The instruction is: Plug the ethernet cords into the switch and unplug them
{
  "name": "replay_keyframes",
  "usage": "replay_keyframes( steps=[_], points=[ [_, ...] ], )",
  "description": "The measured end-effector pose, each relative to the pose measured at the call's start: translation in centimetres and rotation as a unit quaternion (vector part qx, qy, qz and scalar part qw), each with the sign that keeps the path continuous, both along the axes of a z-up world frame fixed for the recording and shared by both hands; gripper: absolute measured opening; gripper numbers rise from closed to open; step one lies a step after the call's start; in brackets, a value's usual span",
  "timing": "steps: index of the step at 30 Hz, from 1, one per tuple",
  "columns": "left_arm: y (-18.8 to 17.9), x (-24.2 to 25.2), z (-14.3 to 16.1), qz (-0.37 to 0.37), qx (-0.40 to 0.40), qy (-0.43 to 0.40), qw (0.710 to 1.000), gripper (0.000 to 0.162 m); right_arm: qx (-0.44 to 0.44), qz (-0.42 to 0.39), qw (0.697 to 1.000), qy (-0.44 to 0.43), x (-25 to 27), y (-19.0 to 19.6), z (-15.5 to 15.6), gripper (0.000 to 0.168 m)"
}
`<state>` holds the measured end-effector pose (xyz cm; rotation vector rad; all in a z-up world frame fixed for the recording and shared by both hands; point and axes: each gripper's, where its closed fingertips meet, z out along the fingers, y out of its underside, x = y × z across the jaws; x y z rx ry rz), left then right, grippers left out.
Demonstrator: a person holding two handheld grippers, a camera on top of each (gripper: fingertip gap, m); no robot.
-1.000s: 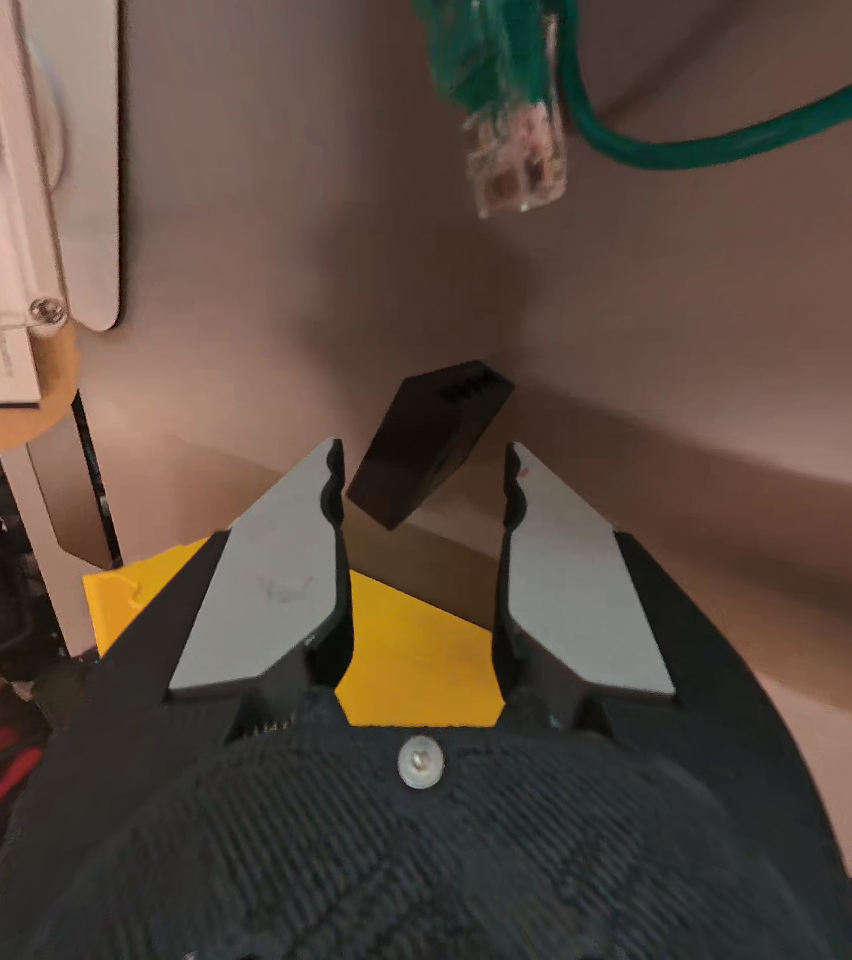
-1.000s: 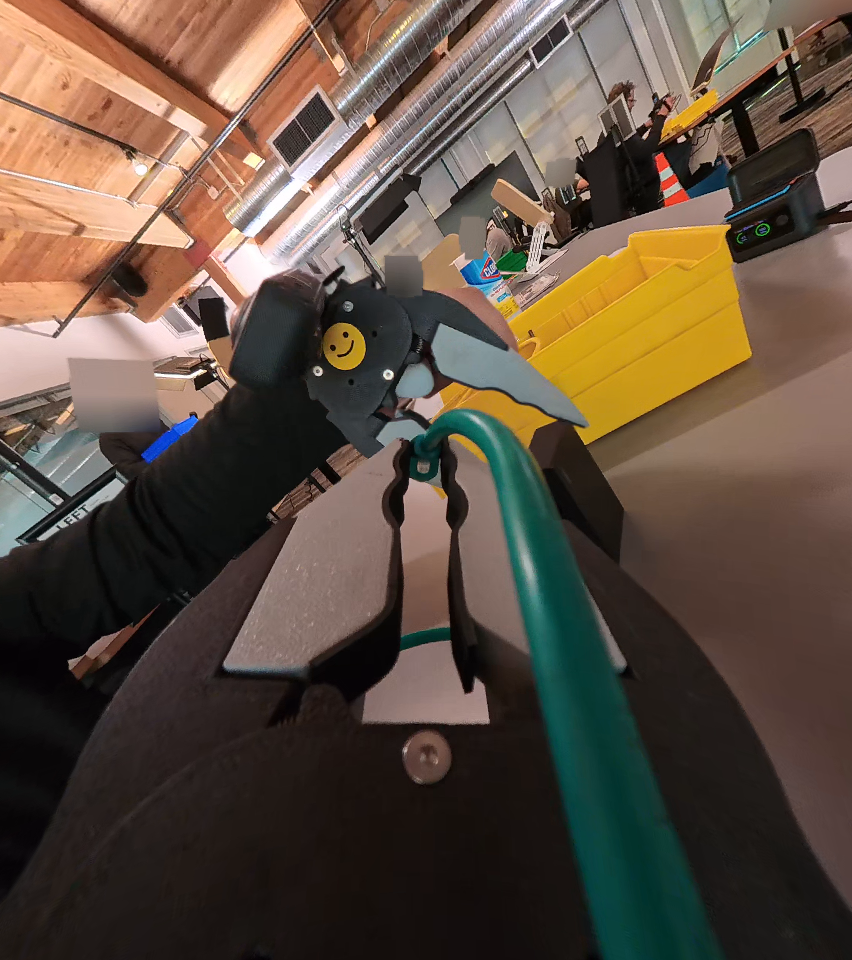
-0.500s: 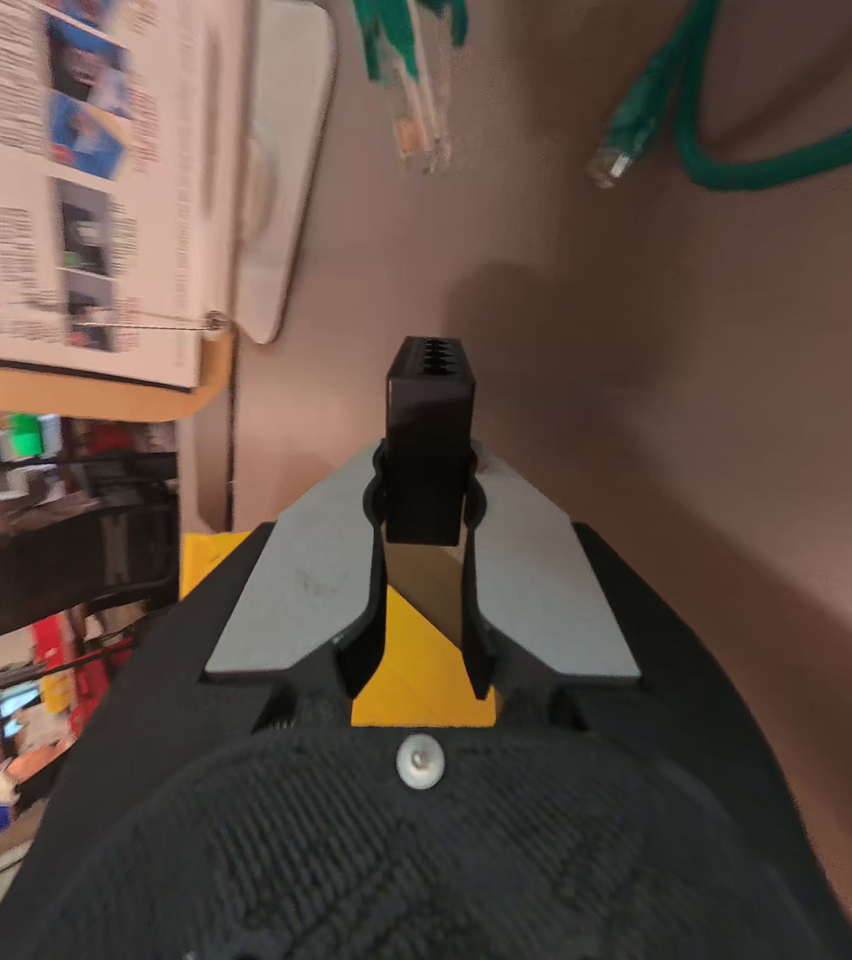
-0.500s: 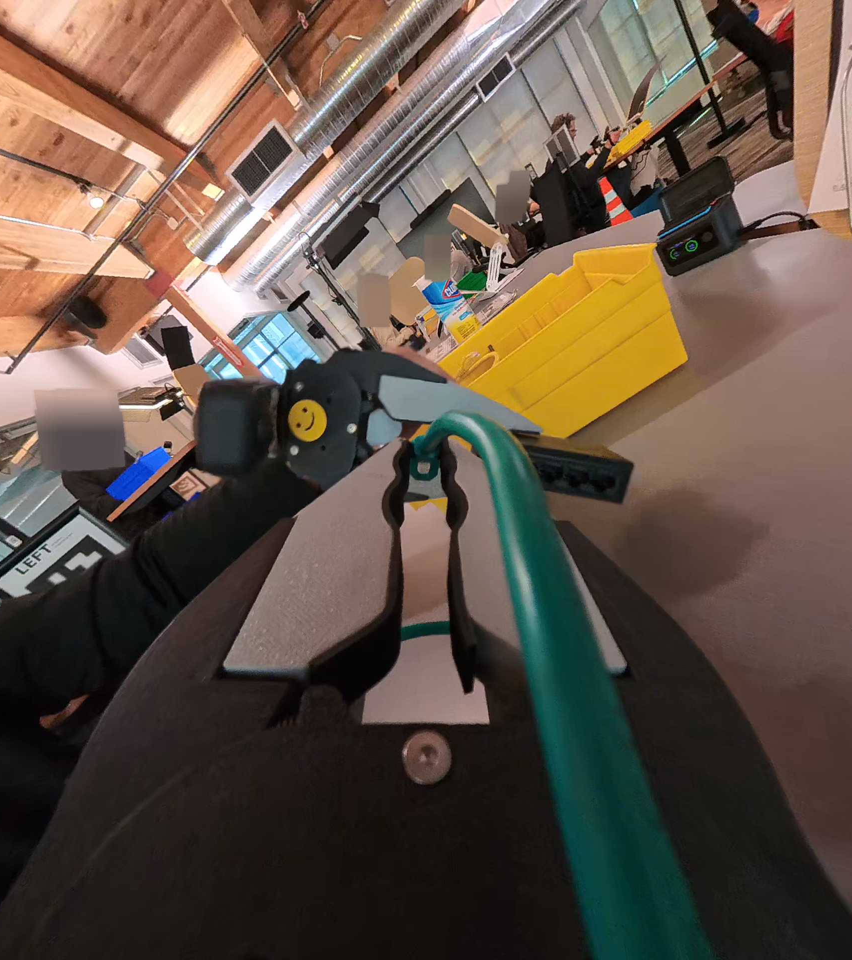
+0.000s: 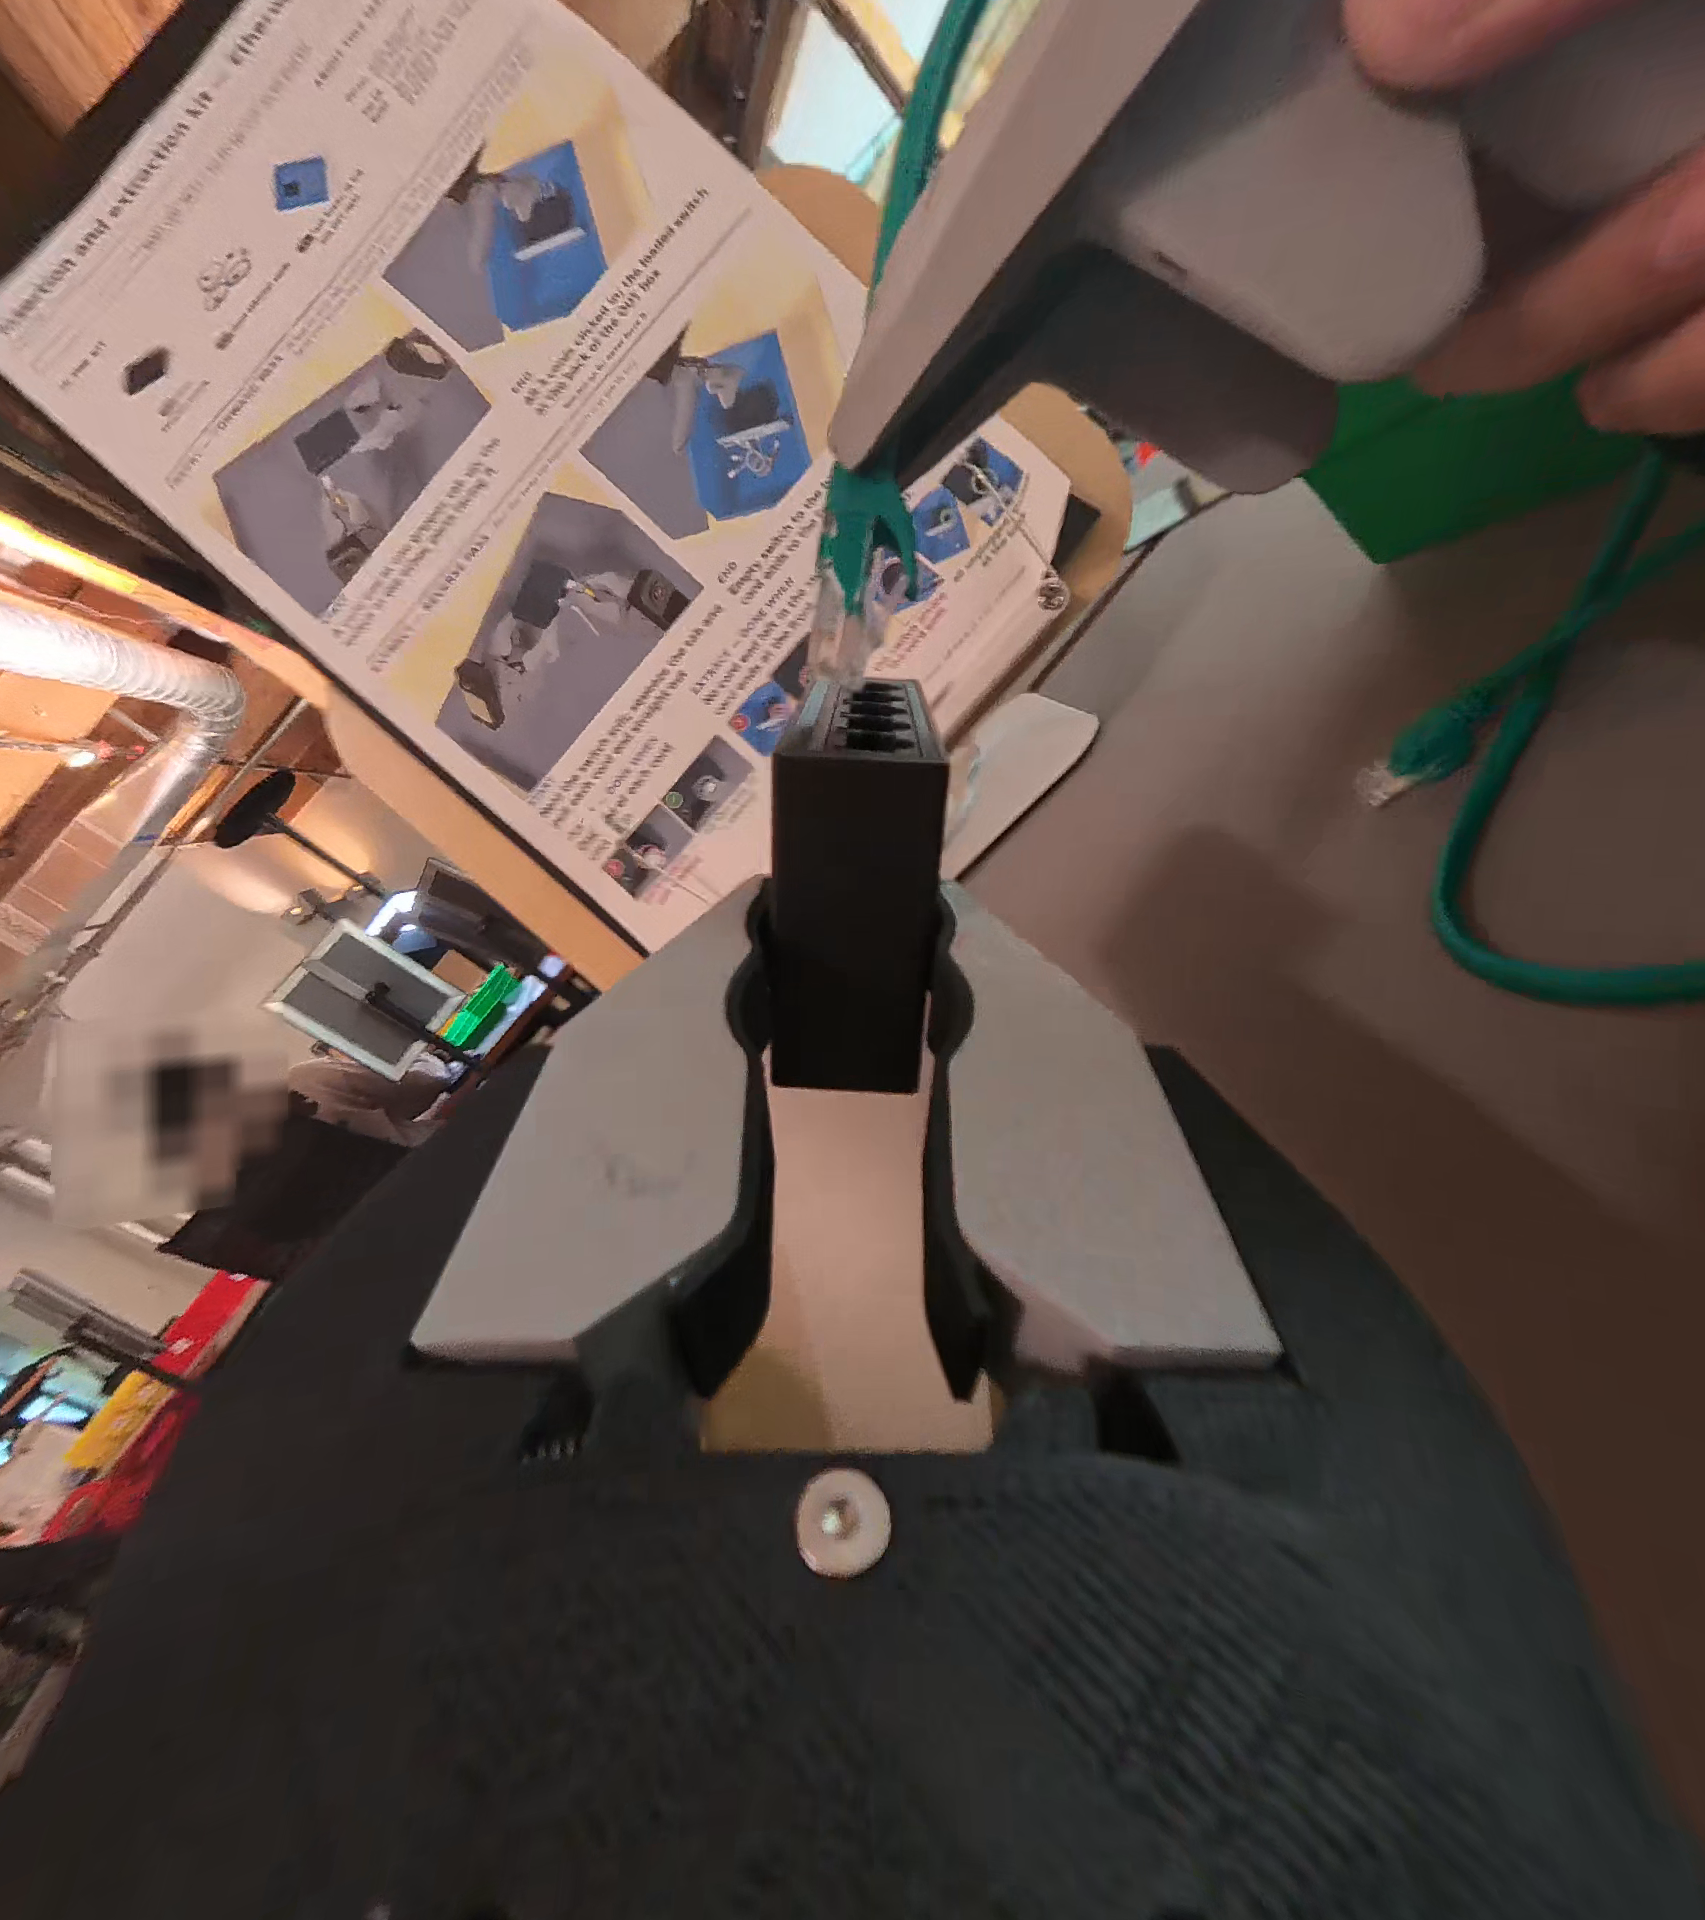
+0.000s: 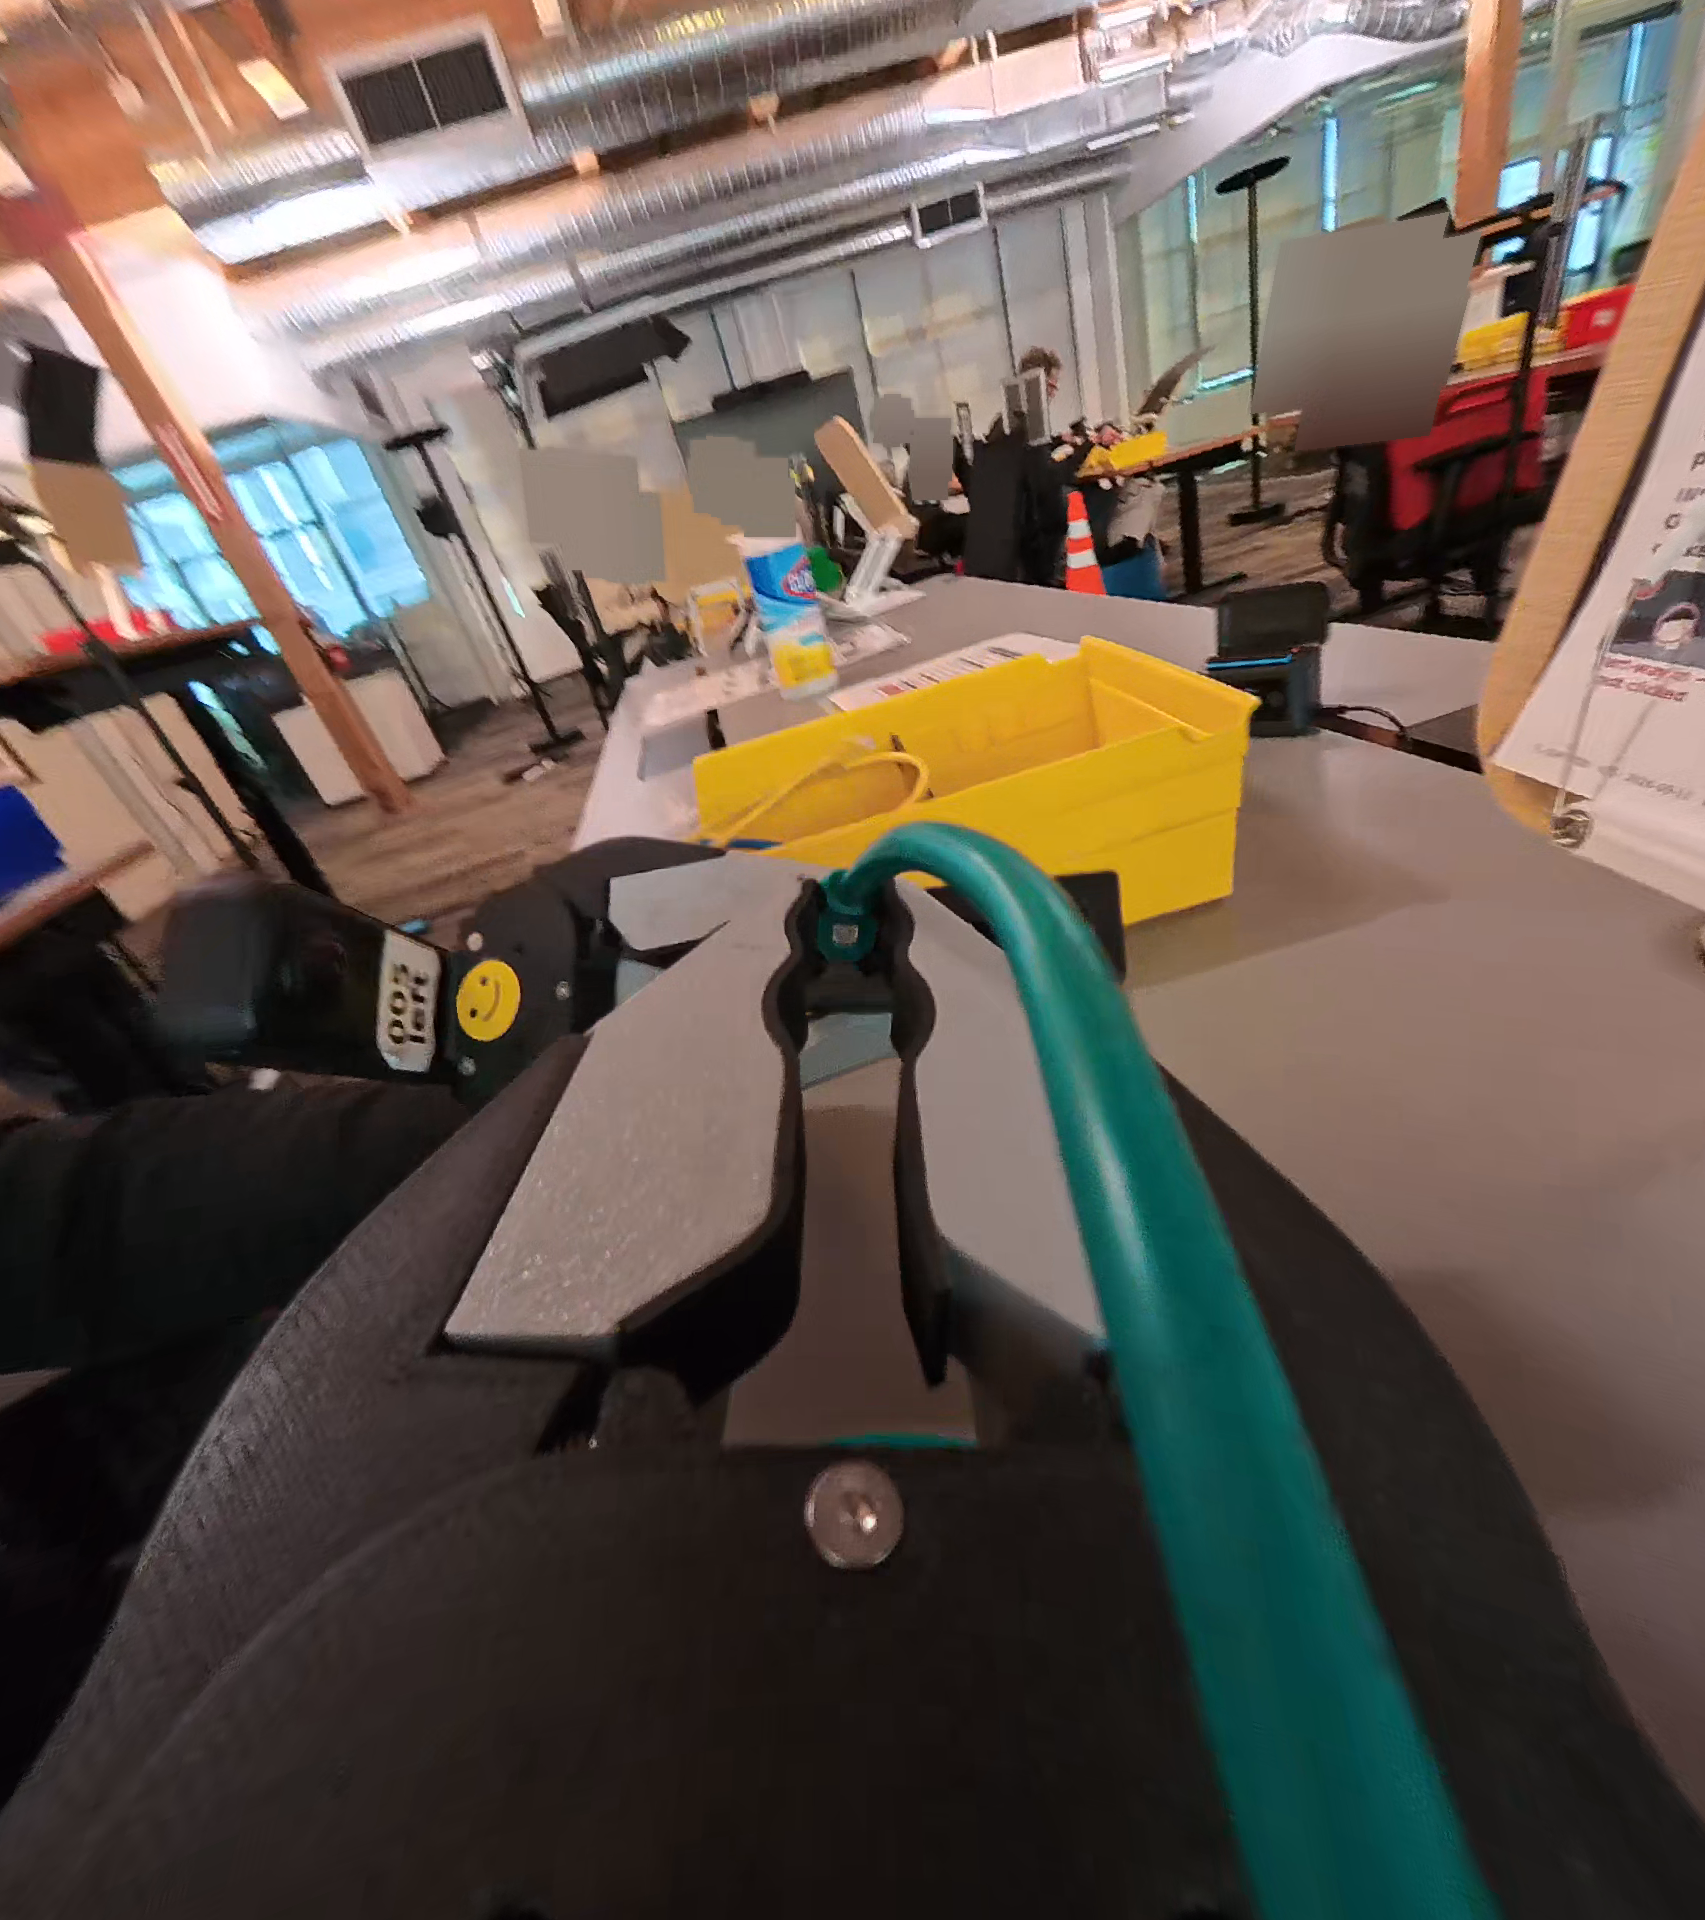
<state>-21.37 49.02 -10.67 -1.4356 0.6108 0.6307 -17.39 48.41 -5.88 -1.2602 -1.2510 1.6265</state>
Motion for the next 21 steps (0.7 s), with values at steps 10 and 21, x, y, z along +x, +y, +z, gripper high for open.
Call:
replay_keyframes(
  steps=[10,21],
  points=[
    [-0.7,-1.2,-0.1,-0.021,-0.003,-0.052,0.998,0.026,0.055,-0.048,0.997,-0.025,-0.4,-0.3,-0.3,0.007],
    [-1.0,-1.0,0.0,-0.014,0.000,-0.034,0.999,0.026,0.062,-0.047,0.997,-0.027,-1.2,-1.1,-0.8,0.007]
  ],
)
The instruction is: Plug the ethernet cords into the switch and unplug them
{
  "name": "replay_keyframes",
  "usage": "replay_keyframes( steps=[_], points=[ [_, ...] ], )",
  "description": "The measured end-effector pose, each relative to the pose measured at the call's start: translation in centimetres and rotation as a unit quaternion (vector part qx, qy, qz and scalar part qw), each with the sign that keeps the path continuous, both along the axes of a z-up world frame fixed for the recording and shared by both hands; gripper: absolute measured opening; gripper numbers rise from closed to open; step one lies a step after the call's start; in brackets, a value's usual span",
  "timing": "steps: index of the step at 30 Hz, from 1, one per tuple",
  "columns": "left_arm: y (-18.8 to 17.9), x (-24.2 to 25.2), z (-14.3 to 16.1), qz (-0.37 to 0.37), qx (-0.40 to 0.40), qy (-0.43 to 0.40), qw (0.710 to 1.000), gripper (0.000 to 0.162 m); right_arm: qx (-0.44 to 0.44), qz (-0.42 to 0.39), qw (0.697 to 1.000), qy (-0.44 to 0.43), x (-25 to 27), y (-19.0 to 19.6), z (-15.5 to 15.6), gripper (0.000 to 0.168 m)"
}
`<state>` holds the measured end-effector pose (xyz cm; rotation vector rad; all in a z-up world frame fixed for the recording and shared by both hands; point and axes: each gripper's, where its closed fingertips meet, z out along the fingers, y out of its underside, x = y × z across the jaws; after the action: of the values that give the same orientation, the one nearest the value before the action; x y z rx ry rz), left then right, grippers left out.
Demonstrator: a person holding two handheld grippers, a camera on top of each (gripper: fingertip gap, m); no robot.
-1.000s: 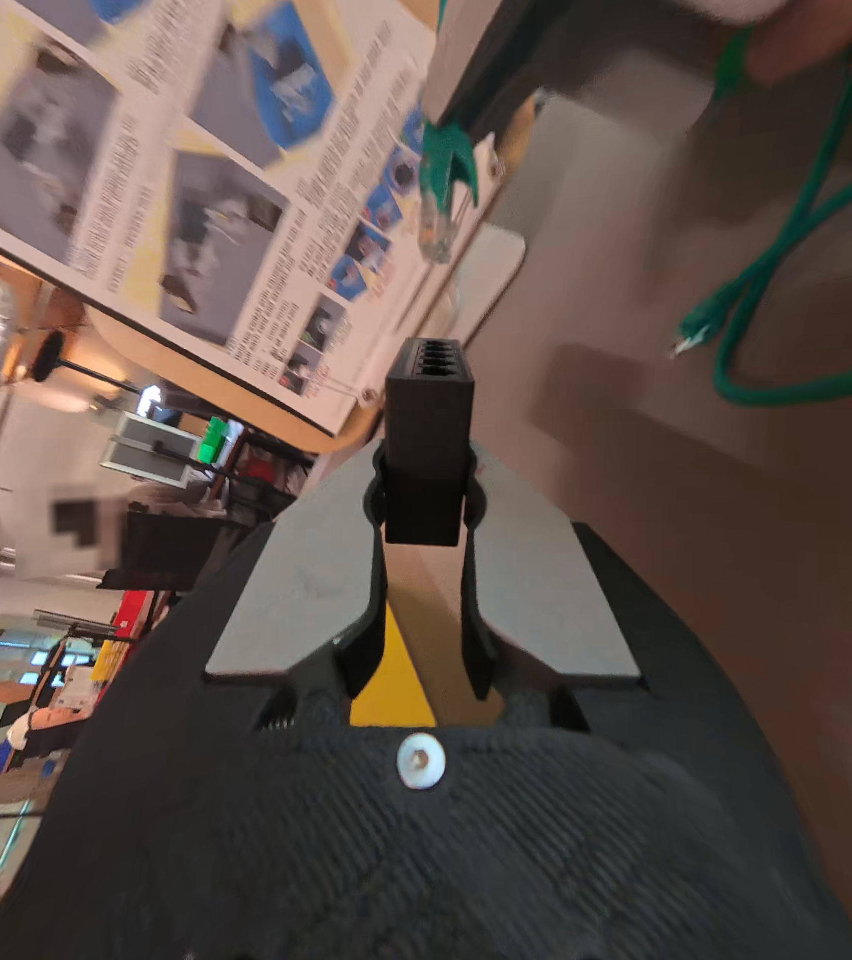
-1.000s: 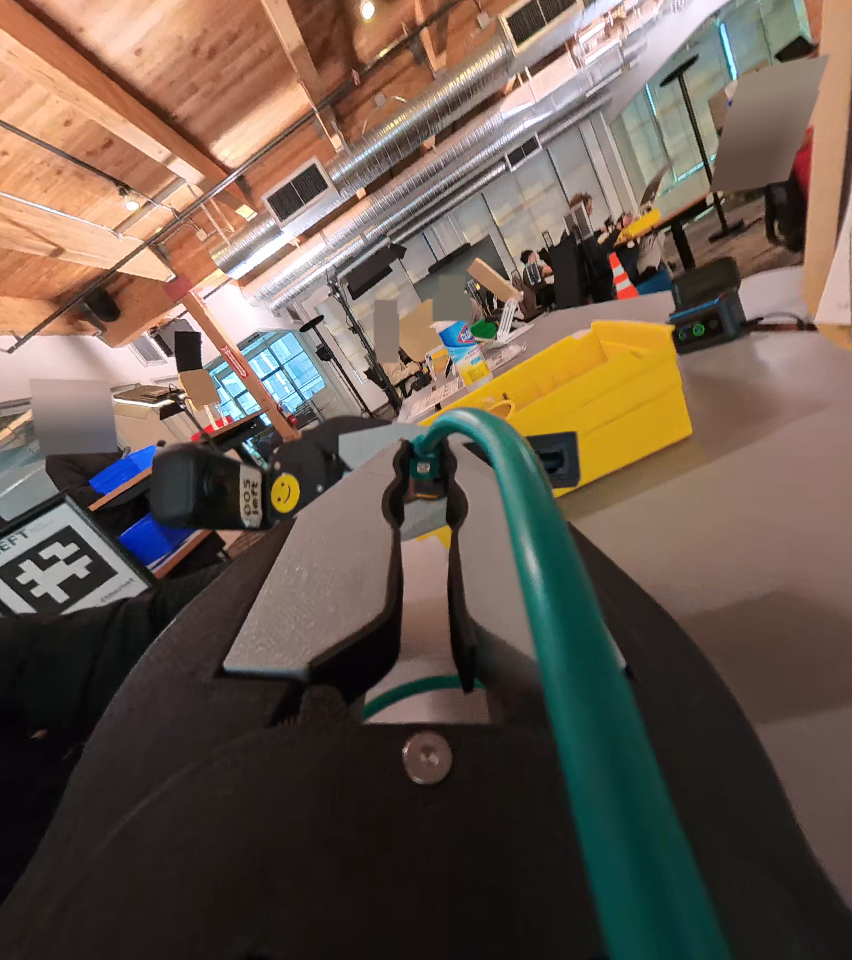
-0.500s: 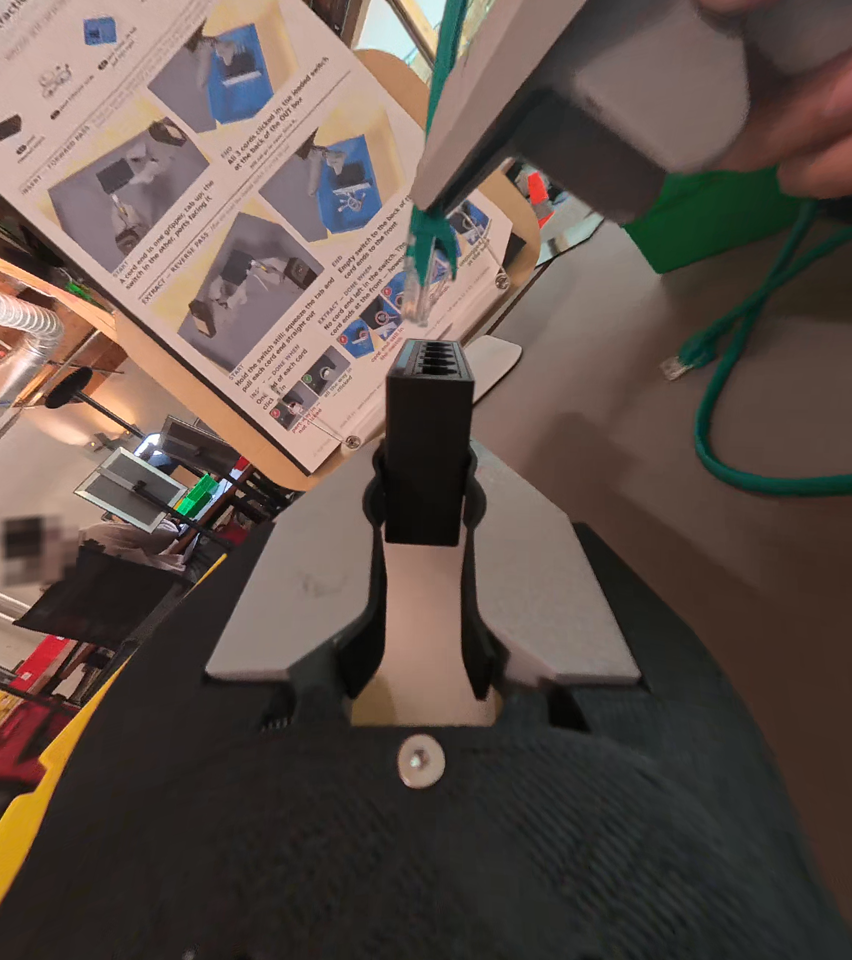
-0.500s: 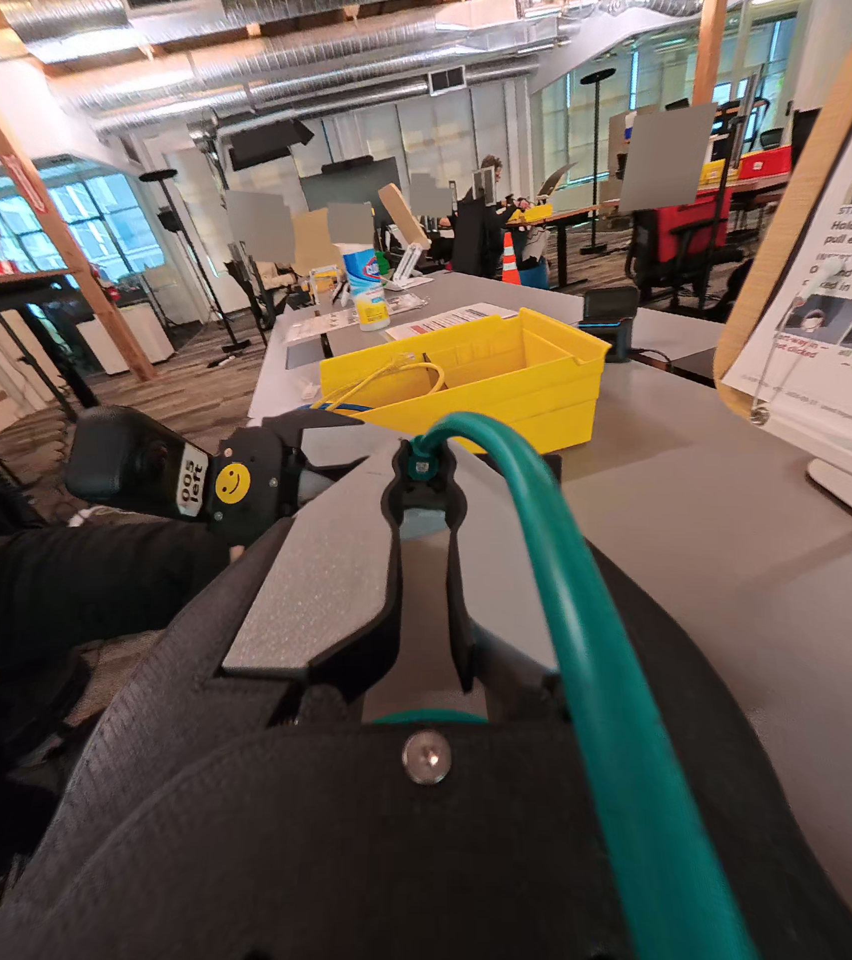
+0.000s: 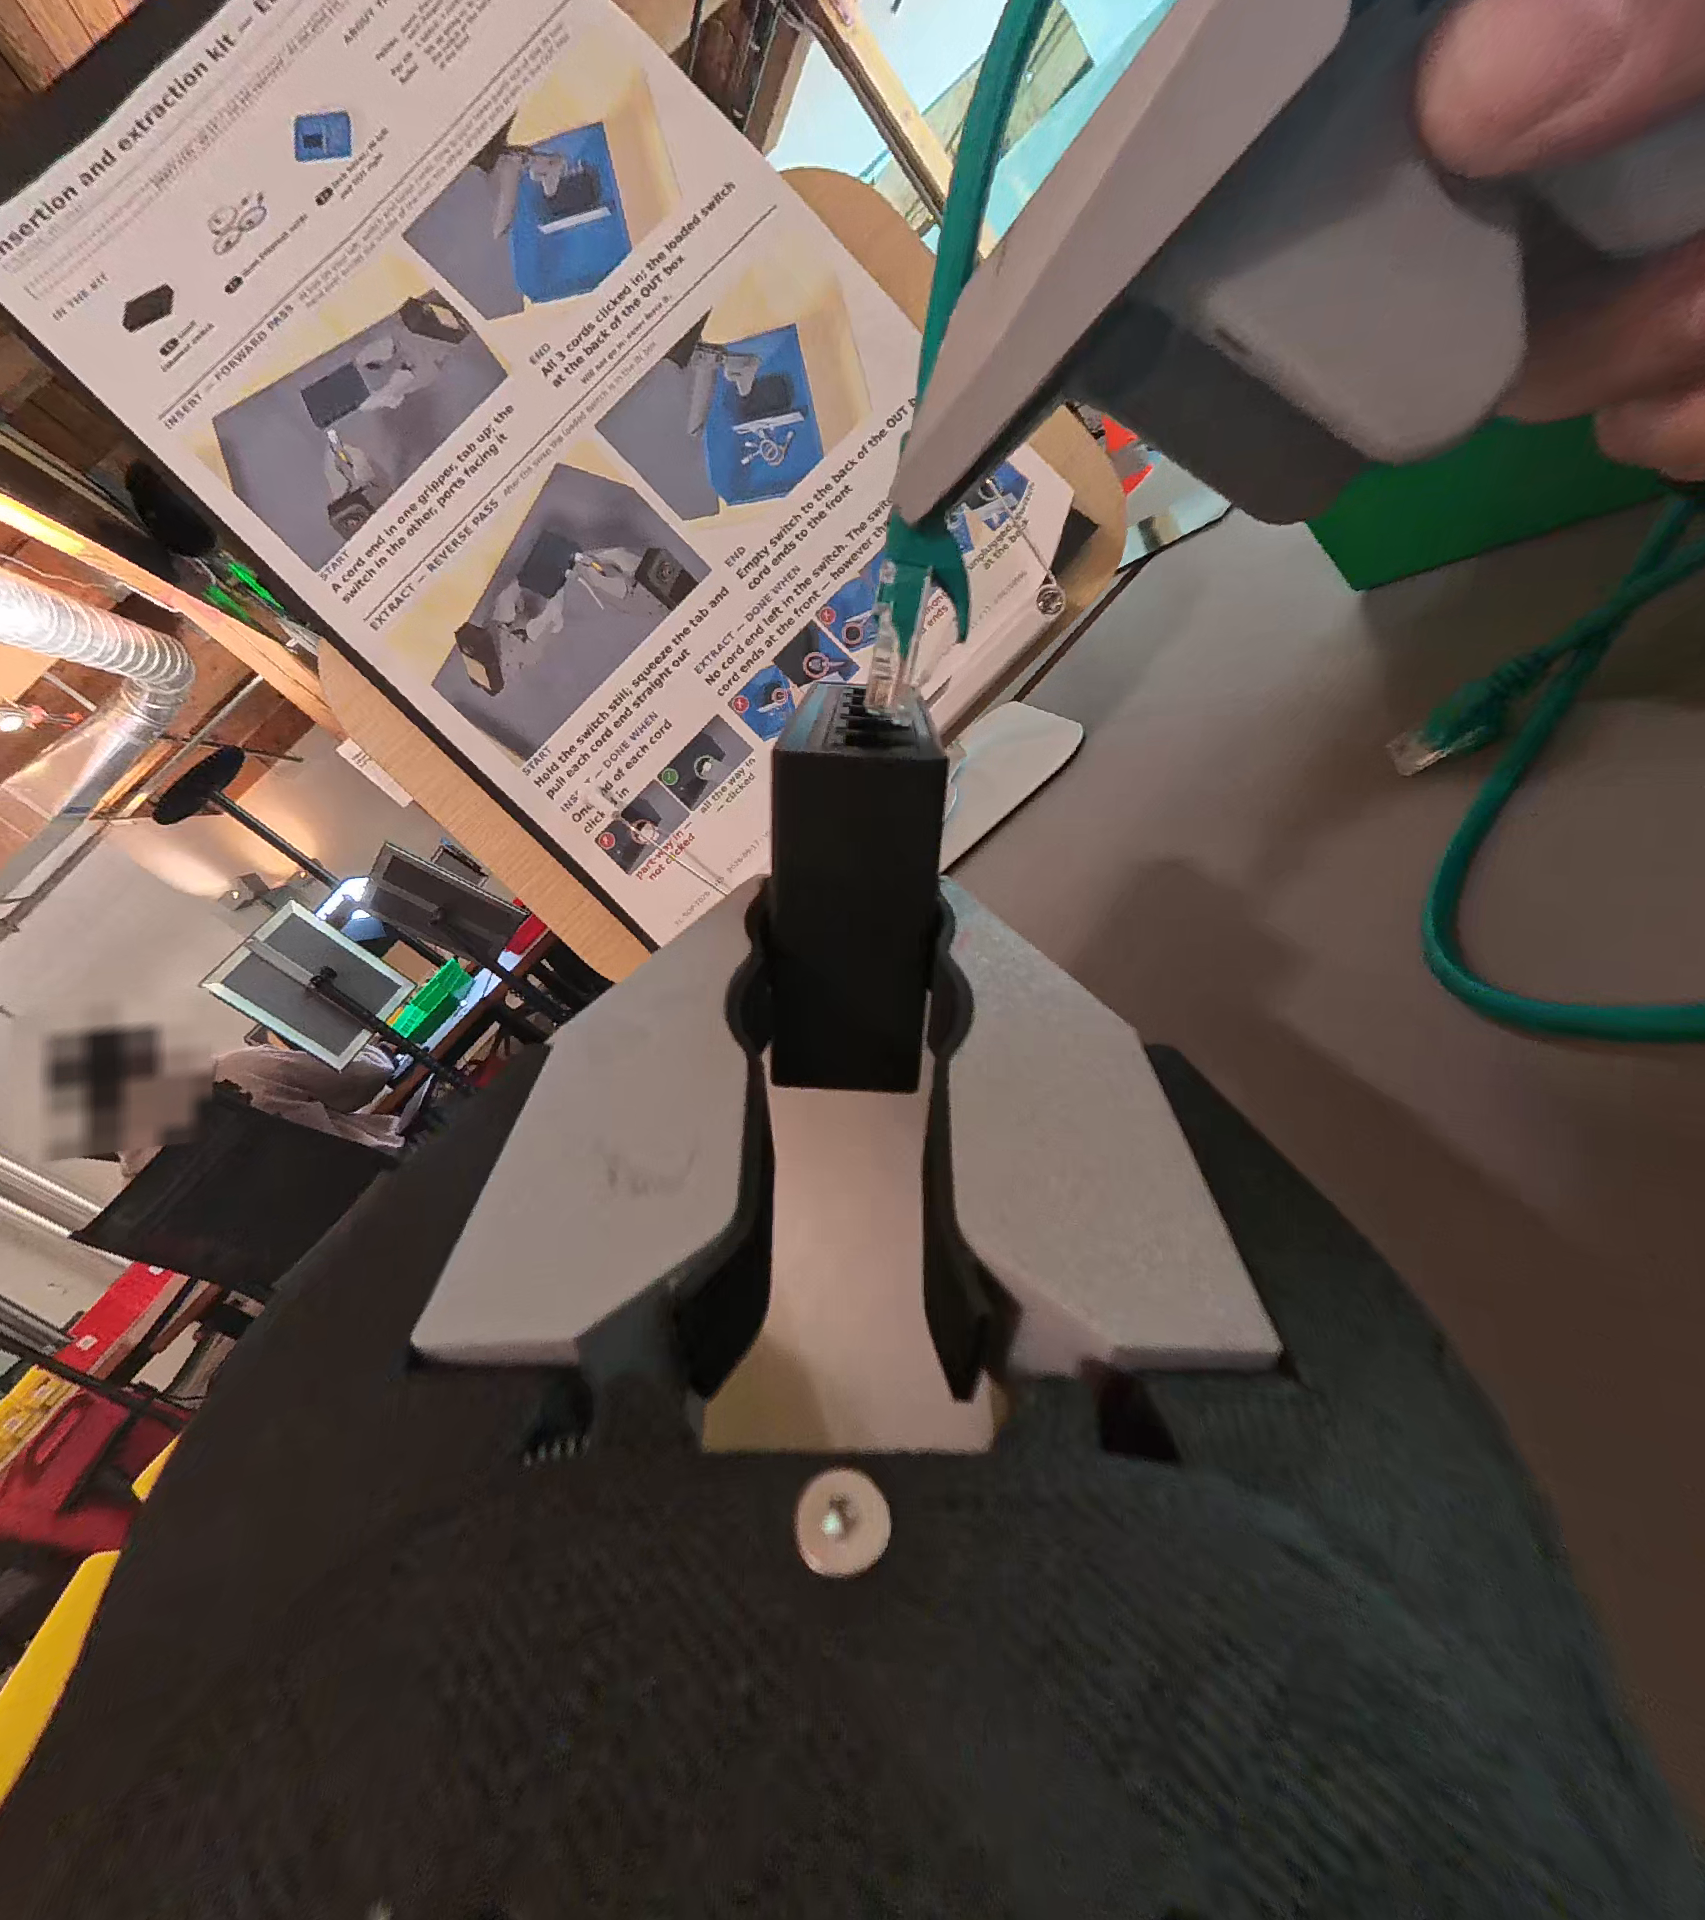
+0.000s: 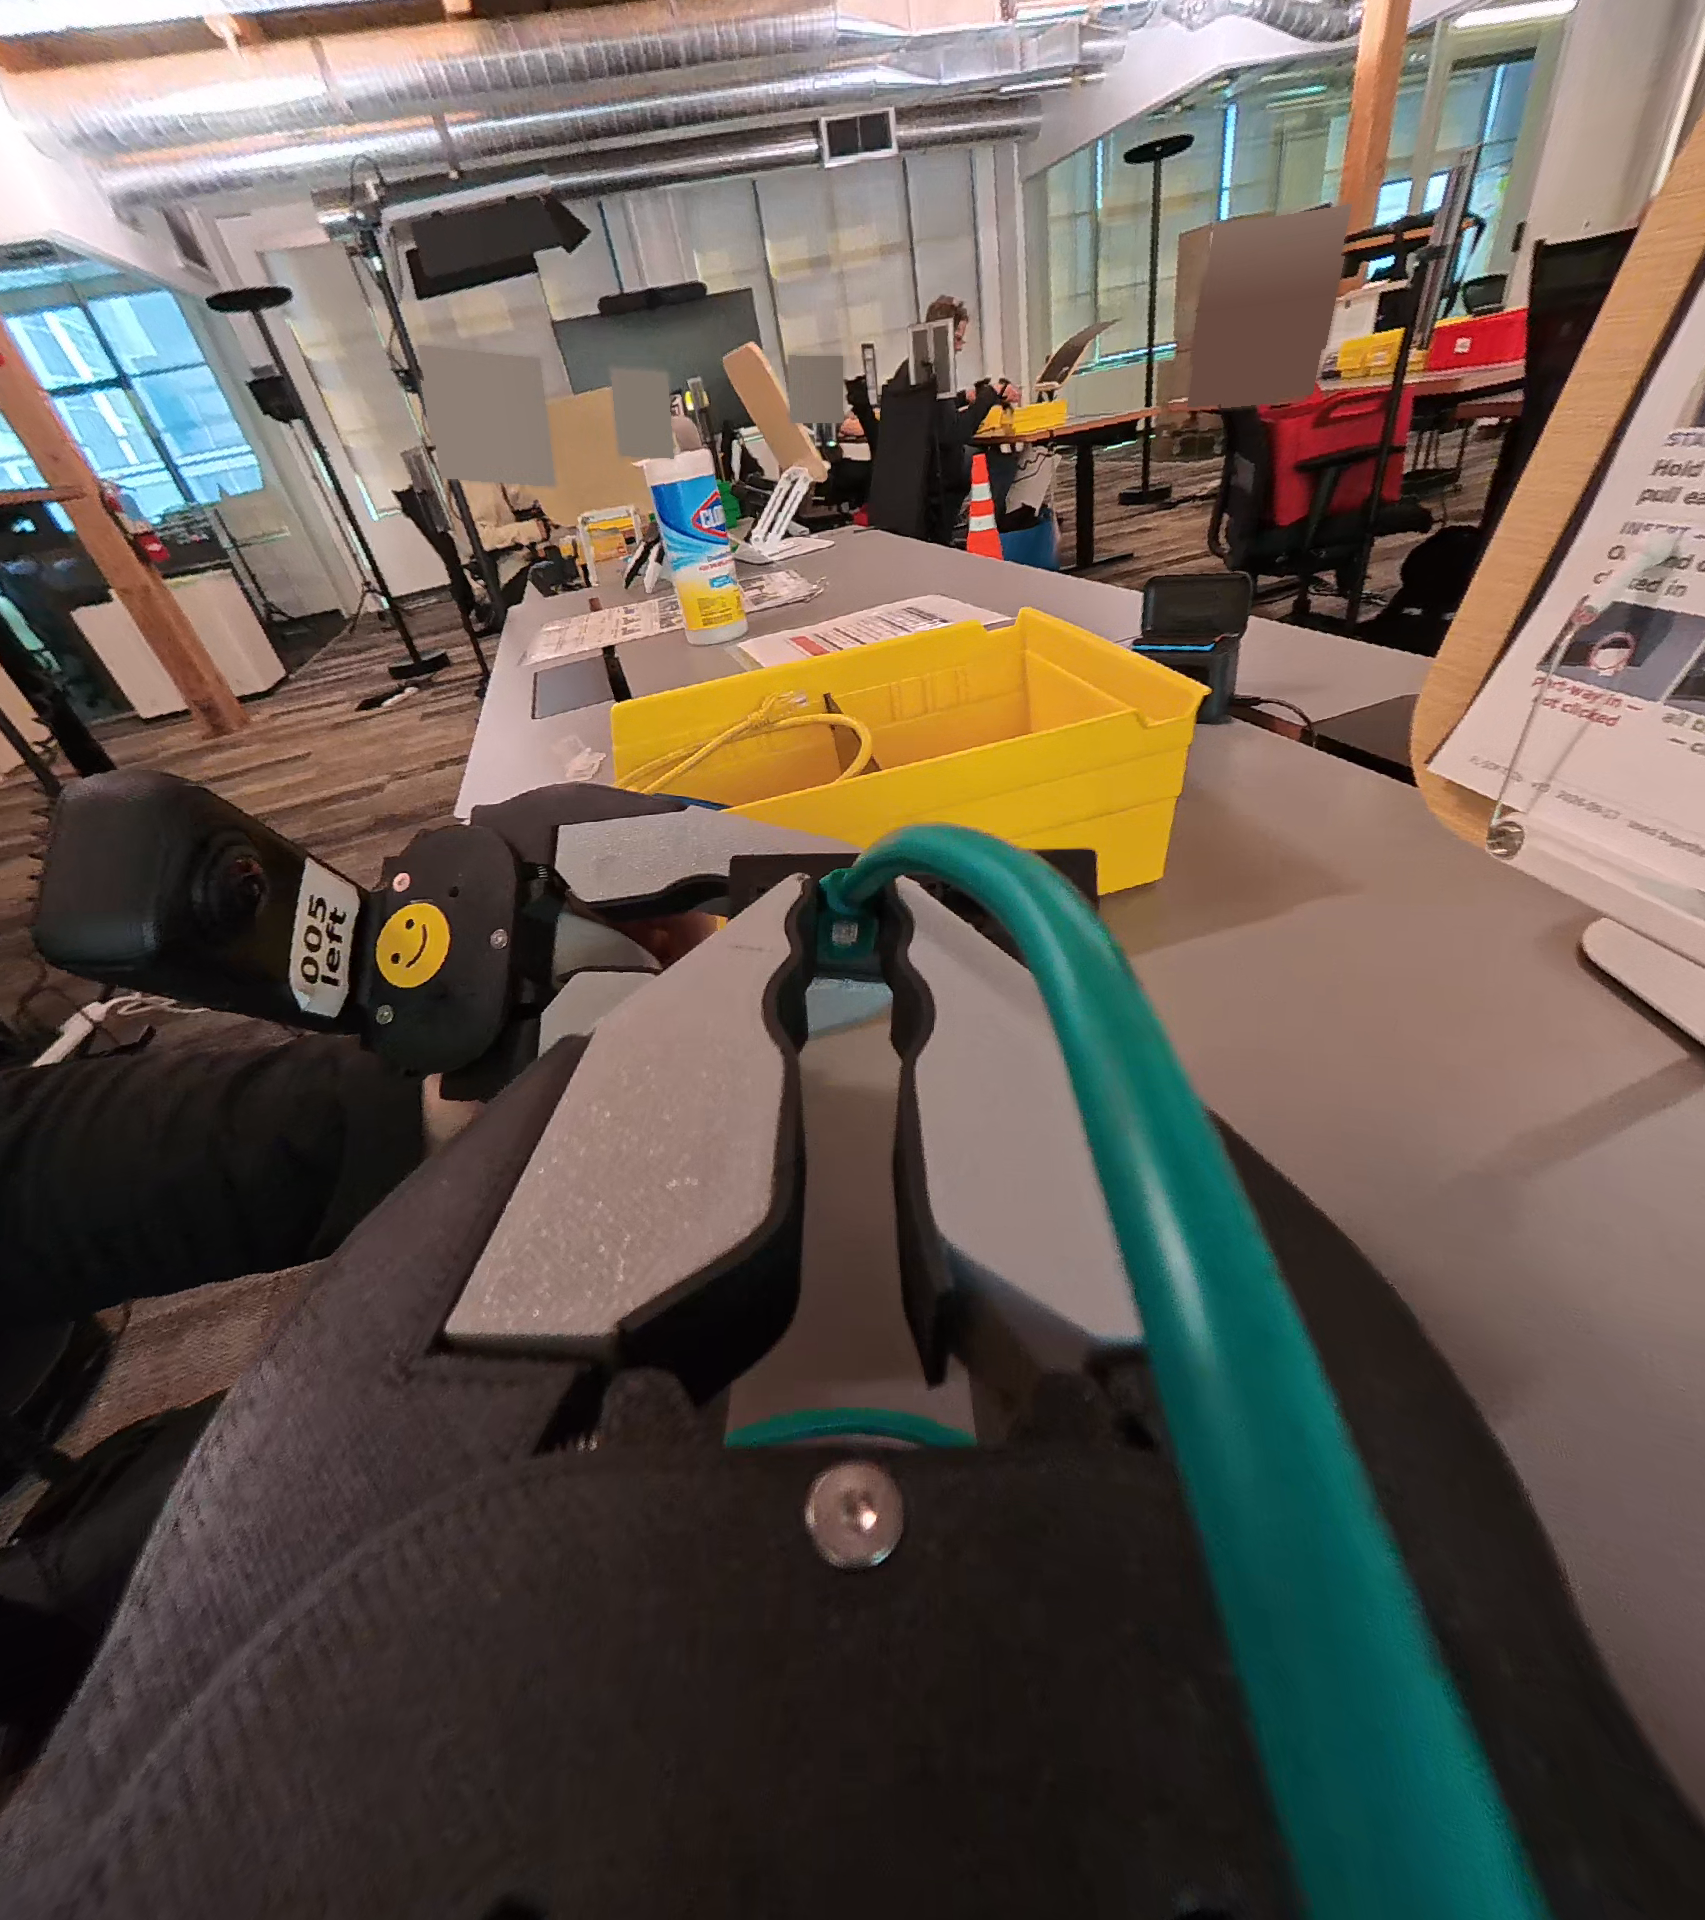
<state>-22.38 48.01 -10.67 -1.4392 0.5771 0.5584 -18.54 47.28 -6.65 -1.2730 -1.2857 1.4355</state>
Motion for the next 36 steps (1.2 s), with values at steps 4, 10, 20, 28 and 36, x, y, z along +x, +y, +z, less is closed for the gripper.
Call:
replay_keyframes(
  steps=[4,10,20,28,36],
  points=[
    [-0.1,0.2,0.1,0.000,0.005,0.009,1.000,0.026,-0.005,0.007,1.000,0.003,0.1,-0.1,0.0,0.007],
    [-0.2,0.4,0.1,-0.006,0.008,0.020,1.000,0.025,0.004,0.007,1.000,0.004,0.0,-0.2,0.0,0.008],
    [0.0,0.5,-0.7,0.001,-0.008,0.033,0.999,0.026,0.061,-0.013,0.998,-0.027,-0.3,-0.3,-1.0,0.008],
    [0.3,0.4,-1.3,0.005,-0.024,0.039,0.999,0.026,0.067,-0.013,0.997,-0.039,-0.5,-0.4,-1.5,0.008],
    [0.3,-0.3,-1.1,0.010,-0.030,0.001,1.000,0.025,0.062,-0.020,0.998,-0.012,0.0,-0.1,-0.3,0.008]
  ],
)
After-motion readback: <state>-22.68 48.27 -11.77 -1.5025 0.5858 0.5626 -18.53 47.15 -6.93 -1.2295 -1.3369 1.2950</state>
